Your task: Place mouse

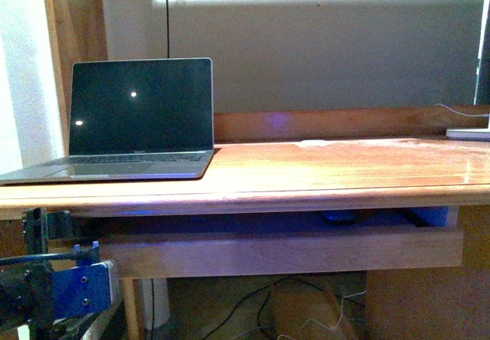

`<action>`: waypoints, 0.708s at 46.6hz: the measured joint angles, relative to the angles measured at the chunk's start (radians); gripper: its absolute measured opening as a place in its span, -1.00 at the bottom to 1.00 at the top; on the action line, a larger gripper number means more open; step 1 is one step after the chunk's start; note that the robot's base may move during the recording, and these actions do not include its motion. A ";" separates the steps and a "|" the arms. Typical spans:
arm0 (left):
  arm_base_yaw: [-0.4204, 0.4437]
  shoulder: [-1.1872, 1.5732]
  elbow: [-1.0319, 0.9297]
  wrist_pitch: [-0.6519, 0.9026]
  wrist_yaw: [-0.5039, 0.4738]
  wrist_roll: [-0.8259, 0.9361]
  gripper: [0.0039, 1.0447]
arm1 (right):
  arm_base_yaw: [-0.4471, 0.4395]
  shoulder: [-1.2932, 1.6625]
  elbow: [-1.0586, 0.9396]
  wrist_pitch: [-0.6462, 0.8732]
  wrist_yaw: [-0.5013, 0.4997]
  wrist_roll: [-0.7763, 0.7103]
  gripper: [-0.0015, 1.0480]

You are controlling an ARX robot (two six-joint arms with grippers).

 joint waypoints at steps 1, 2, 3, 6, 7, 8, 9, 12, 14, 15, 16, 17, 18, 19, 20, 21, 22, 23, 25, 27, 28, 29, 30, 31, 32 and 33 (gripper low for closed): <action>0.000 0.007 0.008 -0.006 0.000 0.010 0.86 | 0.000 0.000 0.000 0.000 0.000 0.000 0.86; 0.000 0.012 0.016 -0.013 -0.001 0.019 0.86 | 0.000 0.000 0.000 0.000 0.000 0.000 0.86; 0.000 0.015 0.024 -0.022 -0.002 0.026 0.86 | 0.000 0.000 0.000 0.000 0.000 0.000 0.86; 0.000 0.018 0.028 -0.047 -0.006 0.044 0.86 | 0.000 0.000 0.000 0.000 0.000 0.000 0.86; 0.000 0.016 0.030 -0.063 -0.009 0.046 0.86 | 0.000 0.000 0.000 0.000 0.000 0.000 0.86; -0.003 0.008 0.030 -0.091 -0.018 0.046 0.86 | 0.000 0.000 0.000 0.000 0.000 0.000 0.86; -0.006 -0.003 0.031 -0.128 -0.029 0.042 0.86 | 0.000 0.000 0.000 0.000 0.000 0.000 0.86; -0.019 -0.049 0.031 -0.259 -0.069 0.012 0.86 | 0.000 0.000 0.000 0.000 0.000 0.000 0.86; -0.031 -0.092 0.029 -0.382 -0.076 -0.028 0.86 | 0.000 0.000 0.000 0.000 0.000 0.000 0.86; -0.032 -0.115 0.022 -0.437 -0.074 -0.049 0.86 | 0.000 0.000 0.000 0.000 0.000 0.000 0.86; -0.034 -0.134 0.014 -0.470 -0.067 -0.063 0.86 | 0.000 0.000 0.000 0.000 0.000 0.000 0.86; -0.038 -0.163 -0.003 -0.515 -0.058 -0.088 0.86 | 0.000 0.000 0.000 0.000 0.000 0.000 0.86; -0.042 -0.192 -0.022 -0.552 -0.051 -0.107 0.86 | 0.000 0.000 0.000 0.000 0.000 0.000 0.86; -0.046 -0.220 -0.045 -0.578 -0.041 -0.129 0.86 | 0.000 0.000 0.000 0.000 0.000 0.000 0.86; -0.051 -0.248 -0.069 -0.602 -0.027 -0.145 0.86 | 0.000 0.000 0.000 0.000 0.000 0.000 0.86; -0.056 -0.273 -0.093 -0.622 -0.014 -0.162 0.86 | 0.000 0.000 0.000 0.000 0.000 0.000 0.86; -0.061 -0.290 -0.111 -0.629 0.001 -0.171 0.86 | 0.000 0.000 0.000 0.000 0.000 0.000 0.86; -0.071 -0.315 -0.137 -0.639 0.022 -0.189 0.86 | 0.000 0.000 0.000 0.000 0.000 0.000 0.86; -0.084 -0.342 -0.161 -0.653 0.042 -0.206 0.86 | 0.000 0.000 0.000 0.000 0.000 0.000 0.86; -0.101 -0.376 -0.191 -0.668 0.063 -0.230 0.86 | 0.000 0.000 0.000 0.000 0.000 0.000 0.86; -0.109 -0.393 -0.205 -0.678 0.075 -0.242 0.86 | 0.000 0.000 0.000 0.000 0.000 0.000 0.86; -0.113 -0.401 -0.211 -0.683 0.082 -0.249 0.86 | 0.000 0.000 0.000 0.000 0.000 0.000 0.86; -0.120 -0.418 -0.222 -0.696 0.094 -0.265 0.86 | 0.000 0.000 0.000 0.000 0.000 0.000 0.86; -0.127 -0.435 -0.232 -0.709 0.104 -0.283 0.86 | 0.000 0.000 0.000 0.000 0.000 0.000 0.86; -0.134 -0.451 -0.242 -0.719 0.111 -0.302 0.86 | 0.000 0.000 0.000 0.000 0.000 0.000 0.86; -0.140 -0.467 -0.250 -0.730 0.123 -0.319 0.86 | 0.000 0.000 0.000 0.000 0.000 0.000 0.86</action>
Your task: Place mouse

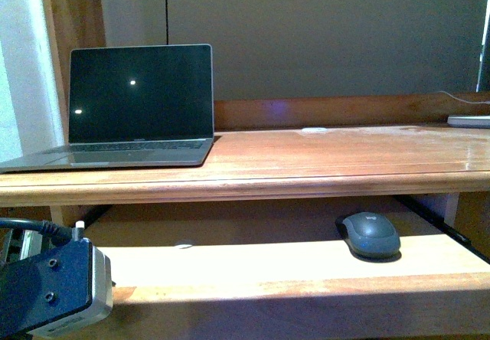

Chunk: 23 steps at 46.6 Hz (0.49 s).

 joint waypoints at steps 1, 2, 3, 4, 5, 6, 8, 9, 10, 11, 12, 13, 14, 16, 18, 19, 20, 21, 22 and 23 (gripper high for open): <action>-0.006 -0.016 -0.008 -0.011 0.013 -0.034 0.86 | 0.000 0.000 0.000 0.000 0.000 0.000 0.86; -0.011 -0.032 -0.016 -0.016 0.026 -0.058 0.86 | 0.000 0.000 0.000 0.000 0.000 0.000 0.86; -0.020 -0.052 -0.027 -0.015 0.037 -0.112 0.86 | 0.000 0.000 0.000 0.000 0.000 0.000 0.86; -0.029 -0.074 -0.038 -0.006 0.059 -0.187 0.86 | 0.000 0.000 0.000 0.000 0.000 0.000 0.86; -0.038 -0.092 -0.047 0.012 0.071 -0.259 0.86 | 0.000 0.000 0.000 0.000 0.000 0.000 0.86; -0.048 -0.110 -0.057 0.039 0.076 -0.341 0.86 | 0.000 0.000 0.000 0.000 0.000 0.000 0.86; -0.059 -0.137 -0.073 0.085 0.082 -0.473 0.86 | 0.000 0.000 0.000 0.000 0.000 0.000 0.86; -0.067 -0.158 -0.082 0.126 0.075 -0.574 0.86 | 0.000 0.000 0.000 0.000 0.000 0.000 0.86; -0.071 -0.174 -0.083 0.154 0.059 -0.644 0.86 | 0.000 0.000 0.000 0.000 0.000 0.000 0.86; -0.073 -0.182 -0.083 0.168 0.051 -0.679 0.86 | 0.000 0.000 0.000 0.000 0.000 0.000 0.86; -0.074 -0.200 -0.082 0.199 0.027 -0.748 0.86 | 0.000 0.000 0.000 0.000 0.000 0.000 0.86; -0.074 -0.219 -0.080 0.225 -0.006 -0.815 0.86 | 0.000 0.000 0.000 0.000 0.000 0.000 0.86; -0.074 -0.238 -0.075 0.240 -0.035 -0.865 0.86 | 0.000 0.000 0.000 0.000 0.000 0.000 0.86; -0.074 -0.278 -0.058 0.238 -0.144 -1.010 0.86 | 0.000 0.000 0.000 0.000 0.000 0.000 0.86; -0.072 -0.328 -0.043 0.201 -0.270 -1.129 0.86 | 0.000 0.000 0.000 0.000 0.000 0.000 0.86; -0.071 -0.358 -0.043 0.174 -0.337 -1.196 0.86 | 0.000 0.000 0.000 0.000 0.000 0.000 0.86; -0.072 -0.387 -0.044 0.135 -0.402 -1.242 0.86 | 0.000 0.000 0.000 0.000 0.000 0.000 0.86; -0.077 -0.417 -0.049 0.097 -0.469 -1.263 0.86 | 0.000 0.000 0.000 0.000 0.000 0.000 0.86; -0.081 -0.450 -0.057 0.054 -0.526 -1.287 0.86 | 0.000 0.000 0.000 0.000 0.000 0.000 0.86; -0.088 -0.485 -0.067 0.014 -0.574 -1.303 0.86 | 0.000 0.000 0.000 0.000 0.000 0.000 0.86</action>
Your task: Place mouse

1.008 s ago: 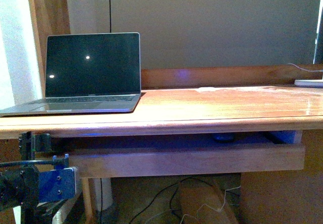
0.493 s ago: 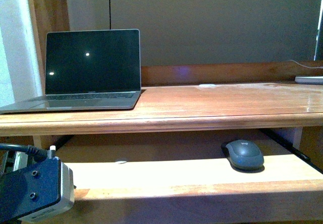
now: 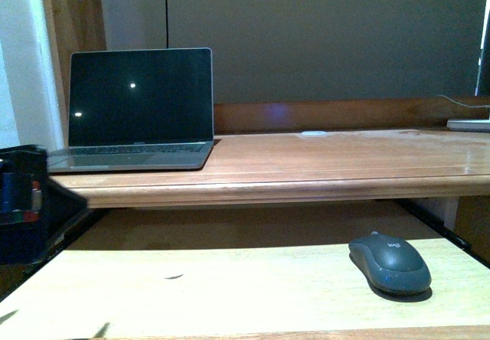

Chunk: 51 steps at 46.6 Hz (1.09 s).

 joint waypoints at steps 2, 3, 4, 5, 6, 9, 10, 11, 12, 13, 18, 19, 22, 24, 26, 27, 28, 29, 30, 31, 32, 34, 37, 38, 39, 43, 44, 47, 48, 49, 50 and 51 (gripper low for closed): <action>-0.014 -0.066 -0.021 -0.057 -0.068 -0.022 0.86 | 0.000 0.000 0.000 0.000 0.000 0.000 0.86; -0.027 -0.110 -0.035 -0.088 -0.103 -0.036 0.86 | 0.000 0.000 0.000 0.000 0.000 0.000 0.86; -0.041 -0.159 -0.050 -0.126 -0.125 -0.049 0.86 | 0.000 0.000 0.000 0.000 0.000 0.000 0.86; -0.060 -0.208 -0.066 -0.161 -0.159 -0.063 0.86 | 0.000 0.000 0.000 0.000 0.000 0.000 0.86; -0.076 -0.243 -0.078 -0.182 -0.182 -0.069 0.86 | 0.000 0.000 0.000 0.000 0.000 0.000 0.86; -0.135 -0.350 -0.115 -0.245 -0.237 -0.085 0.86 | 0.000 0.000 0.000 0.000 0.000 0.000 0.86; -0.159 -0.386 -0.128 -0.266 -0.259 -0.088 0.86 | 0.000 0.000 0.000 0.000 0.000 0.000 0.86; -0.184 -0.421 -0.140 -0.287 -0.282 -0.090 0.86 | 0.000 0.000 0.000 0.000 0.000 0.000 0.86; -0.209 -0.454 -0.151 -0.309 -0.305 -0.096 0.86 | 0.000 0.000 0.000 0.000 0.000 0.000 0.86; -0.234 -0.486 -0.163 -0.332 -0.328 -0.100 0.86 | 0.000 0.000 0.000 0.000 0.000 0.000 0.86; -0.355 -0.634 -0.234 -0.367 -0.489 -0.084 0.80 | 0.000 0.000 0.000 0.000 0.000 0.000 0.86; -0.373 -0.669 -0.266 -0.316 -0.527 -0.061 0.73 | 0.000 0.000 0.000 0.000 0.000 0.000 0.86; -0.367 -0.772 -0.358 -0.171 -0.531 0.015 0.53 | 0.000 0.000 0.000 0.000 0.000 0.000 0.86; -0.334 -0.824 -0.400 -0.124 -0.507 0.049 0.39 | 0.000 0.000 0.000 0.000 0.001 0.000 0.86; -0.288 -0.866 -0.432 -0.116 -0.466 0.072 0.26 | 0.000 0.000 0.000 0.000 0.000 0.000 0.86; -0.264 -0.883 -0.449 -0.114 -0.440 0.081 0.19 | 0.000 0.000 0.000 0.000 0.000 0.000 0.86; -0.240 -0.898 -0.466 -0.114 -0.416 0.089 0.12 | 0.000 0.000 0.000 0.000 0.000 0.000 0.86; -0.217 -0.912 -0.483 -0.114 -0.398 0.094 0.05 | 0.000 0.000 0.000 0.000 0.000 0.000 0.86; -0.196 -0.923 -0.497 -0.116 -0.372 0.101 -0.02 | 0.000 0.000 0.000 0.000 0.000 0.000 0.86; -0.176 -0.932 -0.508 -0.118 -0.356 0.104 -0.09 | 0.000 0.000 0.000 0.000 0.000 0.000 0.86; -0.157 -0.940 -0.517 -0.120 -0.336 0.109 -0.15 | 0.000 0.000 0.000 0.000 0.000 0.000 0.86; -0.124 -0.954 -0.528 -0.122 -0.305 0.114 -0.29 | 0.000 0.000 0.000 0.000 0.000 0.000 0.86; -0.088 -0.970 -0.536 -0.126 -0.273 0.117 -0.46 | 0.000 0.000 0.000 0.000 0.000 0.000 0.86; -0.074 -0.977 -0.539 -0.126 -0.259 0.119 -0.52 | 0.000 0.000 0.000 0.000 0.000 0.000 0.86; -0.055 -0.985 -0.542 -0.126 -0.243 0.120 -0.63 | 0.000 0.000 0.000 0.000 0.000 0.000 0.86; -0.010 -1.003 -0.554 -0.130 -0.199 0.123 -0.90 | 0.000 0.000 0.000 0.000 0.000 0.000 0.86; 0.000 -1.007 -0.558 -0.132 -0.190 0.122 -0.96 | 0.000 0.000 0.000 0.000 0.000 0.000 0.86; 0.026 -1.017 -0.568 -0.134 -0.164 0.126 -0.95 | 0.000 0.000 0.000 0.000 0.000 0.000 0.86; 0.035 -1.020 -0.571 -0.134 -0.155 0.126 -0.95 | 0.000 0.000 0.000 0.000 0.000 0.000 0.86; 0.049 -1.024 -0.573 -0.137 -0.135 0.127 -0.95 | 0.000 0.000 0.000 0.000 0.000 0.000 0.86; 0.090 -1.031 -0.576 -0.142 -0.072 0.127 -0.95 | 0.000 0.000 0.000 0.000 0.000 0.000 0.86; 0.119 -1.036 -0.578 -0.143 -0.042 0.128 -0.95 | 0.000 0.000 0.000 0.000 0.000 0.000 0.86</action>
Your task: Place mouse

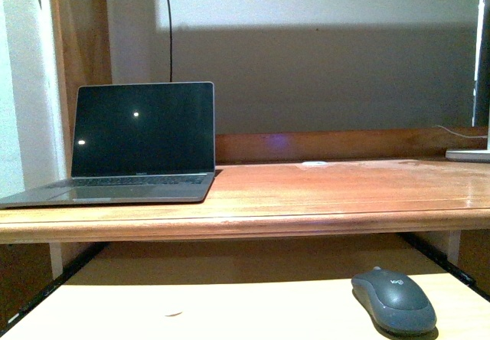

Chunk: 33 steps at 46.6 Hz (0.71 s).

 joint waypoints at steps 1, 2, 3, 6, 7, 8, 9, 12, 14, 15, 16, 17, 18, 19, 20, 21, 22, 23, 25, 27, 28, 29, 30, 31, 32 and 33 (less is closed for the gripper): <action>0.027 -0.002 -0.002 0.000 0.024 0.000 -0.95 | 0.000 0.000 0.000 0.000 0.000 0.000 0.86; 0.048 -0.005 -0.004 0.000 0.031 0.000 -0.95 | 0.000 0.000 0.000 0.000 0.000 0.000 0.86; 0.062 -0.007 -0.006 0.000 0.029 0.000 -0.95 | 0.000 0.000 0.000 0.000 0.000 0.000 0.86; 0.079 -0.013 -0.011 0.000 0.039 0.000 -0.95 | 0.000 0.000 0.000 0.000 0.000 0.000 0.86; 0.080 -0.014 -0.013 0.000 0.043 0.000 -0.95 | 0.000 0.000 0.000 0.000 0.000 0.000 0.86; 0.080 -0.015 -0.014 0.000 0.045 0.000 -0.95 | 0.000 0.000 0.000 0.000 0.000 0.000 0.86; 0.080 -0.015 -0.015 0.000 0.046 0.000 -0.95 | 0.000 0.000 0.000 0.000 0.000 0.000 0.86; 0.082 -0.021 -0.020 0.000 0.045 0.000 -0.95 | 0.000 0.000 0.000 0.000 0.000 0.000 0.86; 0.083 -0.032 -0.030 0.000 0.046 0.000 -0.95 | 0.000 0.000 0.000 0.000 0.000 0.000 0.86; 0.083 -0.040 -0.039 0.001 0.046 0.000 -0.95 | 0.000 0.000 0.000 0.000 0.000 0.000 0.86; 0.084 -0.050 -0.048 0.001 0.047 0.000 -0.95 | 0.000 0.000 0.000 0.000 0.000 0.000 0.86; 0.083 -0.056 -0.058 0.000 0.048 0.000 -0.95 | 0.000 0.000 0.000 0.000 0.000 0.000 0.86; 0.084 -0.057 -0.062 0.000 0.048 0.000 -0.95 | 0.000 0.000 0.000 0.000 0.000 0.000 0.86; 0.084 -0.057 -0.063 0.000 0.048 0.000 -0.95 | 0.000 0.000 0.000 0.000 0.000 0.000 0.86; 0.084 -0.057 -0.063 0.000 0.047 0.000 -0.95 | 0.000 0.000 0.000 0.000 0.000 0.000 0.86; 0.084 -0.059 -0.063 0.000 0.047 0.000 -0.95 | 0.000 0.000 0.000 0.000 0.000 0.000 0.86; 0.084 -0.061 -0.063 0.000 0.047 0.000 -0.95 | 0.000 0.000 0.000 0.000 0.000 0.000 0.86; 0.084 -0.061 -0.063 0.000 0.047 0.000 -0.95 | 0.000 0.000 0.000 0.000 0.000 0.000 0.86; 0.084 -0.061 -0.063 0.000 0.048 0.000 -0.95 | 0.000 0.000 0.000 0.000 0.000 0.000 0.86; 0.084 -0.061 -0.063 0.000 0.047 0.000 -0.95 | 0.000 0.000 0.000 0.000 0.000 0.000 0.86; 0.084 -0.061 -0.063 0.000 0.047 0.000 -0.95 | 0.000 0.000 0.000 0.000 0.000 0.000 0.86; 0.084 -0.061 -0.063 0.000 0.047 0.000 -0.95 | 0.000 0.000 0.000 0.000 0.000 0.000 0.86; 0.084 -0.061 -0.063 0.000 0.047 0.000 -0.95 | 0.000 0.000 0.000 0.000 0.000 0.000 0.86; 0.084 -0.061 -0.063 0.000 0.047 0.000 -0.95 | 0.000 0.000 0.000 0.000 0.000 0.000 0.86; 0.084 -0.061 -0.063 0.000 0.047 0.000 -0.95 | 0.000 0.000 0.000 0.000 0.000 0.000 0.86; 0.084 -0.061 -0.063 0.000 0.047 0.000 -0.95 | 0.000 0.000 0.000 0.000 0.000 0.000 0.86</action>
